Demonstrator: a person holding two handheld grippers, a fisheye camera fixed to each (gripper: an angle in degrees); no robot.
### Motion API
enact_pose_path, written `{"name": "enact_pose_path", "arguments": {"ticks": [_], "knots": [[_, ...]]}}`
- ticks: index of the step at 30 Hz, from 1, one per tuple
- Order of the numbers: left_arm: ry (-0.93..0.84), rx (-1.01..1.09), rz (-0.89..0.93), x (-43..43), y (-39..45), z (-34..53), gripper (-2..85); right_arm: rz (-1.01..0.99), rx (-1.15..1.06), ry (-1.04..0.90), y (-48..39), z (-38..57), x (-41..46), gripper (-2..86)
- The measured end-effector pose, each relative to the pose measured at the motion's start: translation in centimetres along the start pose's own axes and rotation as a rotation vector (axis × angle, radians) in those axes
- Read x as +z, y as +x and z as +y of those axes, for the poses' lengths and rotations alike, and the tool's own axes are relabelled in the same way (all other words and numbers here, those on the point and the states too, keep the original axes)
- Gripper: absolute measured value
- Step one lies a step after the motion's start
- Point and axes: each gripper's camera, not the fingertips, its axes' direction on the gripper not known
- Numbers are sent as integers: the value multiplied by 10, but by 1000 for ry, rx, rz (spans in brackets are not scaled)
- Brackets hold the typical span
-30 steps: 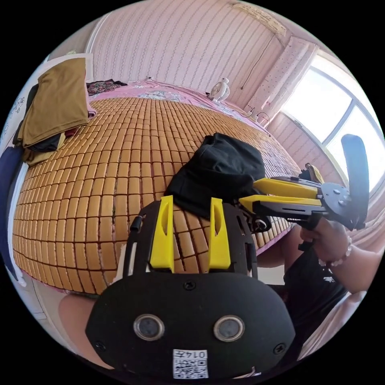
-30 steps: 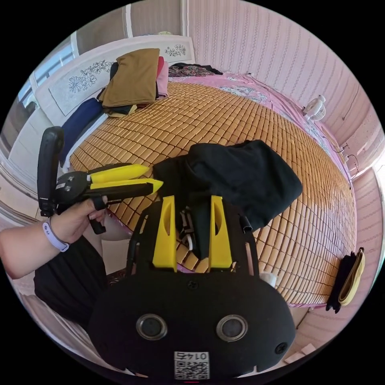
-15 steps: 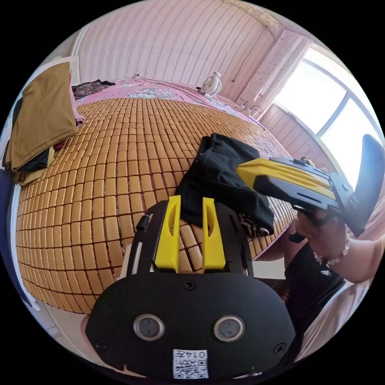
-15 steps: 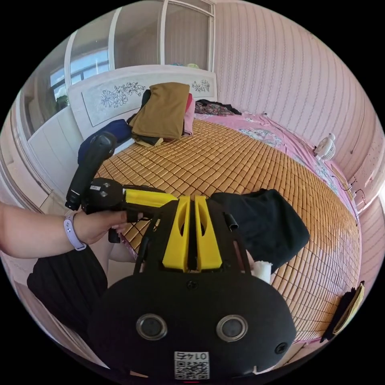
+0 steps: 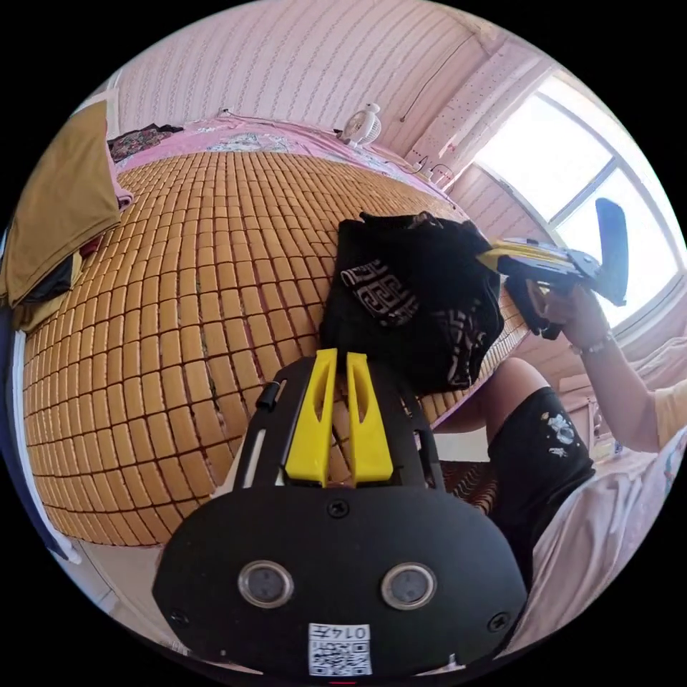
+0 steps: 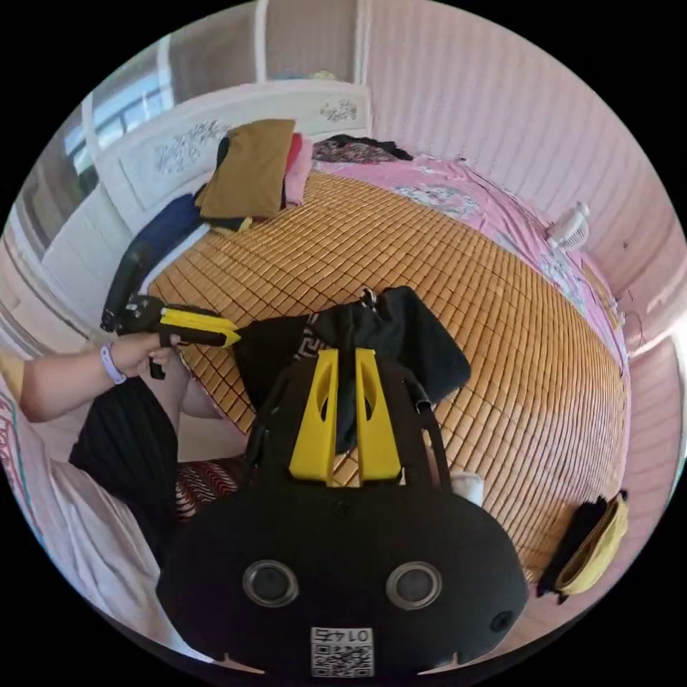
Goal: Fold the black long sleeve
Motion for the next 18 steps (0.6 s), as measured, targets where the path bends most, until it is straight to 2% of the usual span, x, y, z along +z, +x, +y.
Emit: {"name": "enact_pose_path", "arguments": {"ticks": [2, 3, 5, 8, 11, 13, 18], "knots": [[35, -18, 78, -17, 2, 6, 8, -54, 274, 101, 66, 59, -44, 36], [54, -22, 133, -27, 4, 10, 5, -56, 341, 108, 81, 77, -50, 36], [73, -18, 193, -39, 11, 14, 0, -65, 605, 27, 136, 149, -53, 39], [65, 30, 191, -49, 28, 16, -7, -174, 836, -29, 175, 223, -49, 50], [40, 53, 94, -50, 38, 17, -9, -200, 901, 34, 189, 263, -55, 70], [30, 6, 103, -48, 36, 18, -10, -175, 903, 45, 195, 274, -54, 82], [31, -77, 118, -47, 35, 17, -10, -94, 726, 3, 208, 256, -38, 111]]}}
